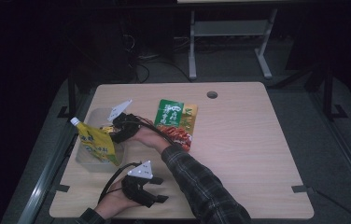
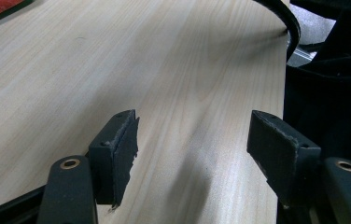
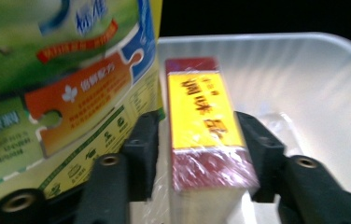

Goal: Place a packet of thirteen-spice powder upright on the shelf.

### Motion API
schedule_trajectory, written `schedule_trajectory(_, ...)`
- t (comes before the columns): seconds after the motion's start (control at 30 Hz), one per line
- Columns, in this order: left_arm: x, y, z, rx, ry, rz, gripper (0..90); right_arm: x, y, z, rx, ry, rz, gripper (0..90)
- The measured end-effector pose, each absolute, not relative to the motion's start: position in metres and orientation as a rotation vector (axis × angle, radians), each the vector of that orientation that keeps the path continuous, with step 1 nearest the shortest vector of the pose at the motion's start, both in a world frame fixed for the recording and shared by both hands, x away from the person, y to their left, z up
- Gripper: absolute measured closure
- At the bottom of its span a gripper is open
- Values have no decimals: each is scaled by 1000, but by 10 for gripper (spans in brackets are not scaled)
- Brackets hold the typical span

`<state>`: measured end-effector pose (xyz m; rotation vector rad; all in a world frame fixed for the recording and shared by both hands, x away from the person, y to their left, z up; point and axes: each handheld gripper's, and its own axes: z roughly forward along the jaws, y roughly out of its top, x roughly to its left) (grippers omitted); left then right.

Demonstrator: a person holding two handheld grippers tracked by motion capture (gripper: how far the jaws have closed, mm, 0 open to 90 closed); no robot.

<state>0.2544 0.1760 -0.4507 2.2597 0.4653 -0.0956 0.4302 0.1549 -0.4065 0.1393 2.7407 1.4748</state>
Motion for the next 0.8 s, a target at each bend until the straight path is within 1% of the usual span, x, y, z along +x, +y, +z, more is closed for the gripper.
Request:
schedule_trajectory(0.17, 254, 177, -450, 2263, 473, -95, 329, 426, 140, -389, 170, 2683, 1499, 435)
schedule_trajectory(0.37, 254, 179, -450, 2253, 490, -93, 329, 428, 112, -379, 257, 2638, 1493, 391)
schedule_trajectory(0.63, 256, 181, -450, 2254, 491, -86, 329, 440, 72, -392, 419, 2607, 1466, 400)
schedule_trajectory(0.73, 257, 181, -450, 2257, 489, -89, 329, 445, 59, -398, 470, 2598, 1453, 420)
schedule_trajectory(0.8, 257, 180, -450, 2258, 485, -87, 329, 449, 50, -402, 501, 2587, 1441, 457)
